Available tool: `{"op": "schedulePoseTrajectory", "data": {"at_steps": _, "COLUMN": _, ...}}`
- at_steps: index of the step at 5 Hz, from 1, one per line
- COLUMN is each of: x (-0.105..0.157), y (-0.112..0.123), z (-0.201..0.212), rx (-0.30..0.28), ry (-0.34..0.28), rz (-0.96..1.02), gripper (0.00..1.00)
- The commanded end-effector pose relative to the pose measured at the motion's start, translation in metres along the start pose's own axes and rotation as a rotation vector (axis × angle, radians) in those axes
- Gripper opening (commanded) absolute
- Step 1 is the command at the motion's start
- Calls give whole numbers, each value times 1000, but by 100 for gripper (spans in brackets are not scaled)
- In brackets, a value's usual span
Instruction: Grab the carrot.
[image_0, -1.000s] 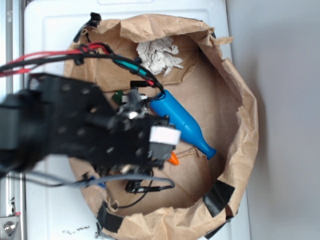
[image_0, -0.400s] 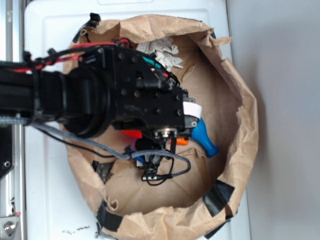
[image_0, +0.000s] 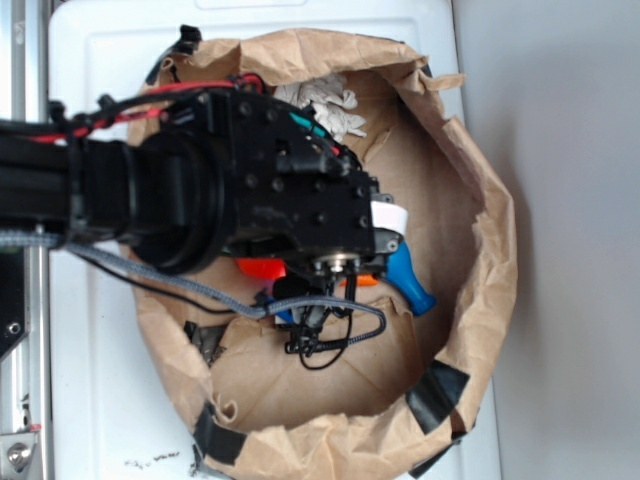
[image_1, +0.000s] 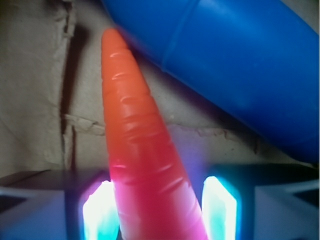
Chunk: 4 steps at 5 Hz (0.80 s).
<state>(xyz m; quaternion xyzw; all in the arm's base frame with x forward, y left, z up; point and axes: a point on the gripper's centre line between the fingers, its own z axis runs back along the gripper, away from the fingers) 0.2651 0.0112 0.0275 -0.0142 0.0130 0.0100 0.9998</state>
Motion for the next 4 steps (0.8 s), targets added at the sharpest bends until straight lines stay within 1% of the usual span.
{"op": "schedulePoseTrajectory", "data": {"at_steps": 1, "x": 7, "y": 13, "z": 109, "rx": -172, "ry": -121, "rz": 81, "gripper": 0}}
{"op": "schedulePoseTrajectory", "data": {"at_steps": 2, "x": 2, "y": 17, "z": 145, "rx": -226, "ry": -119, "rz": 98, "gripper": 0}}
{"op": "schedulePoseTrajectory", "data": {"at_steps": 3, "x": -2, "y": 18, "z": 163, "rx": -238, "ry": -142, "rz": 89, "gripper": 0}}
{"op": "schedulePoseTrajectory", "data": {"at_steps": 4, "x": -5, "y": 14, "z": 162, "rx": -183, "ry": -169, "rz": 72, "gripper": 0}}
